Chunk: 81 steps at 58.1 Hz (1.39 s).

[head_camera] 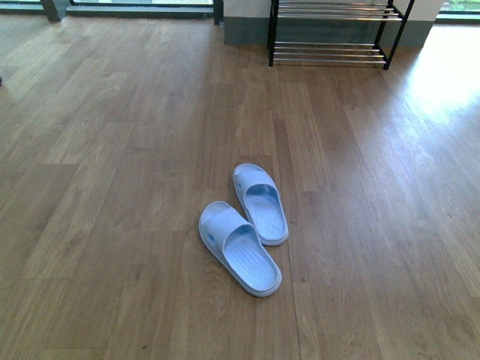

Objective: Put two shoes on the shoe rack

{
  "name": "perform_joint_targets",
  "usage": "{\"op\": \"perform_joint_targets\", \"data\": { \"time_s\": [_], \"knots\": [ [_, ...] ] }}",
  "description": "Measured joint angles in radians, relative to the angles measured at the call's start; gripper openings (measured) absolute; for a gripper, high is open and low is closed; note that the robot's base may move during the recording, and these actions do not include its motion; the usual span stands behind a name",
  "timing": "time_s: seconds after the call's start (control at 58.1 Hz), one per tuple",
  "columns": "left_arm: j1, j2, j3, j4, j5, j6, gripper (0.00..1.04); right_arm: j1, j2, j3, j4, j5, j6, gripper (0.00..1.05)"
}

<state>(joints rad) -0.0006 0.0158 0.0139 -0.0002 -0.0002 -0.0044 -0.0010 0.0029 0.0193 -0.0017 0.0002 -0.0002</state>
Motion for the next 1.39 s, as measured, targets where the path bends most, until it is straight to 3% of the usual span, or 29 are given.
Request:
{"op": "perform_joint_targets", "data": {
  "time_s": [0.551, 0.568, 0.654, 0.705, 0.774, 0.826, 0.946, 1.067, 1.135, 1.393],
  "knots": [
    [-0.002, 0.002, 0.001, -0.002, -0.009, -0.001, 0.95, 0.0, 0.002, 0.0, 0.0, 0.0, 0.0, 0.95],
    [-0.008, 0.008, 0.003, -0.011, -0.031, -0.018, 0.95, 0.0, 0.002, 0.0, 0.0, 0.0, 0.0, 0.95],
    [-0.116, 0.131, 0.083, -0.224, -0.366, -0.237, 0.95, 0.0, 0.001, 0.0, 0.0, 0.002, 0.0, 0.95],
    [-0.108, 0.182, 0.102, -0.3, -0.434, -0.377, 0.95, 0.0, 0.002, 0.0, 0.0, 0.0, 0.0, 0.95],
    [-0.064, 0.22, 0.109, -0.338, -0.404, -0.527, 0.95, 0.0, 0.001, 0.0, 0.0, 0.001, 0.0, 0.95],
    [-0.014, 0.265, 0.122, -0.333, -0.323, -0.657, 0.95, 0.0, 0.001, 0.0, 0.0, 0.0, 0.0, 0.95],
    [0.042, 0.547, 0.161, -0.182, -0.169, -0.784, 0.95, 0.0, 0.001, 0.0, 0.0, 0.001, 0.0, 0.95],
    [0.02, 0.922, 0.235, -0.011, -0.183, -0.732, 0.95, 0.0, 0.001, 0.0, 0.0, 0.001, 0.0, 0.95],
    [-0.039, 1.224, 0.345, 0.11, -0.205, -0.626, 0.95, 0.0, 0.001, 0.0, 0.0, 0.0, 0.0, 0.95],
    [-0.171, 1.979, 0.634, 0.253, -0.128, -0.402, 0.95, 0.0, 0.001, 0.0, 0.0, 0.0, 0.0, 0.95]
  ]
}}
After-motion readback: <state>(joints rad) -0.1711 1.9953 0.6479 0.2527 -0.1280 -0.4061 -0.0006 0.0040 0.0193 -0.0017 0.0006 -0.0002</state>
